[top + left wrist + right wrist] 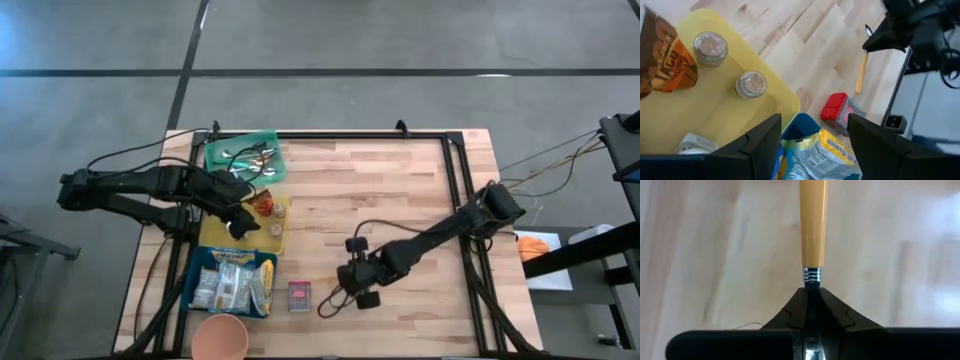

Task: Pick & Place Food Item
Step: Put the yellow spoon into the green bin

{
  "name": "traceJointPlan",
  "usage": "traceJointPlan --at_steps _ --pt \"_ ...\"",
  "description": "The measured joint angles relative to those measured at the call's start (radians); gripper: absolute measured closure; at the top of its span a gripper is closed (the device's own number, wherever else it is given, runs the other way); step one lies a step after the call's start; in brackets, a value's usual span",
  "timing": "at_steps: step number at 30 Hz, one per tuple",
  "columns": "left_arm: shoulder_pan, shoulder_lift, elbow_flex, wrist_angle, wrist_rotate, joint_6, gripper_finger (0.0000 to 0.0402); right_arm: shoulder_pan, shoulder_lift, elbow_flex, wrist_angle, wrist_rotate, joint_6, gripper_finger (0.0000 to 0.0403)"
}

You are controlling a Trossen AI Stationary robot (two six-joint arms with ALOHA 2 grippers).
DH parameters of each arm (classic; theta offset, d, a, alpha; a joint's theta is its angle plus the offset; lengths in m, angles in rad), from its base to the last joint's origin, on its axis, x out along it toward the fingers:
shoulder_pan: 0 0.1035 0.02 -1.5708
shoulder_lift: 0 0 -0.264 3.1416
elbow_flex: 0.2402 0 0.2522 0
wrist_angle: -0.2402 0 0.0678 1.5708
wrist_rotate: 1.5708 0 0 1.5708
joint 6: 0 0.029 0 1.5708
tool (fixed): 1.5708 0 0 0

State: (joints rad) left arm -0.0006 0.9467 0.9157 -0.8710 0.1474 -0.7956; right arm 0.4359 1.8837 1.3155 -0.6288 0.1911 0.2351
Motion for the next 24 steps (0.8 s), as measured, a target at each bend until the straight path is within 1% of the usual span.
traceJointPlan --at_steps 5,10,13,16,24 --pt "0.0 0.0 -0.001 0.043 -0.029 -0.111 0.0168 -0.044 -0.077 -0.006 0.007 0.06 0.004 0.0382" --pt "0.0 0.0 -0.01 0.147 -0.096 -0.219 0.0168 -0.098 -0.111 0.003 0.006 0.112 0.035 0.0382" --pt "0.002 0.0 -0.03 0.227 -0.128 -0.235 0.0168 -0.137 -0.124 0.023 0.015 0.138 0.06 0.0383" --pt "0.01 0.0 -0.053 0.278 -0.136 -0.26 0.0168 -0.17 -0.128 0.043 0.021 0.173 0.103 0.0383" --pt "0.044 0.035 -0.08 0.389 -0.147 -0.279 0.0168 -0.249 -0.131 0.106 0.044 0.199 0.133 0.0383"
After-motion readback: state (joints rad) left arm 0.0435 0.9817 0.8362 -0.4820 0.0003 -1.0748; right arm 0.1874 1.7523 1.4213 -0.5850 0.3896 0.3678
